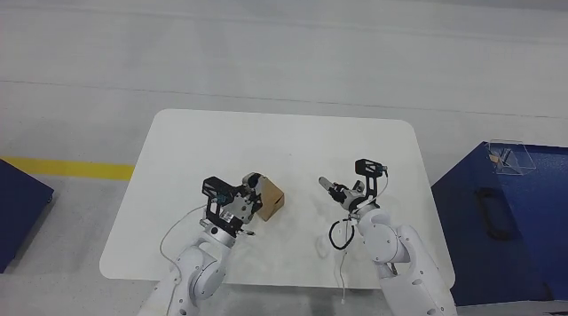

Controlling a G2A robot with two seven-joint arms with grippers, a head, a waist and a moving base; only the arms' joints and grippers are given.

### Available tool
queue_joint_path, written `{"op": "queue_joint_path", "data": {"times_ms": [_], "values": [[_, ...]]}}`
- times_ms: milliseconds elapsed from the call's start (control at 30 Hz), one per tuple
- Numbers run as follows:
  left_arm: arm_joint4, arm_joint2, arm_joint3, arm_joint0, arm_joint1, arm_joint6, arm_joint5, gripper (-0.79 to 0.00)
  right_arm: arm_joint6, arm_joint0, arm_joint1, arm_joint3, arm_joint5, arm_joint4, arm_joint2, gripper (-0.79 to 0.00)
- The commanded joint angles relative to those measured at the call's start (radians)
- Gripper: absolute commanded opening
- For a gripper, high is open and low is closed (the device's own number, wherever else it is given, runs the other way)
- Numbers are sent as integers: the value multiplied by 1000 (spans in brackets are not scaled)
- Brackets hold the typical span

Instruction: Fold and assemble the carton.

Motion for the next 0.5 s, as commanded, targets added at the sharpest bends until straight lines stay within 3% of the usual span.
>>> {"op": "queue_joint_path", "data": {"times_ms": [0, 167, 267, 367, 467], "values": [[0, 0, 0, 0, 0, 0, 0, -628, 0, 0, 0, 0, 0, 0, 0, -1], [0, 0, 0, 0, 0, 0, 0, -304, 0, 0, 0, 0, 0, 0, 0, -1], [0, 0, 0, 0, 0, 0, 0, -169, 0, 0, 0, 0, 0, 0, 0, -1], [0, 0, 0, 0, 0, 0, 0, -62, 0, 0, 0, 0, 0, 0, 0, -1], [0, 0, 0, 0, 0, 0, 0, -11, 0, 0, 0, 0, 0, 0, 0, -1]]}}
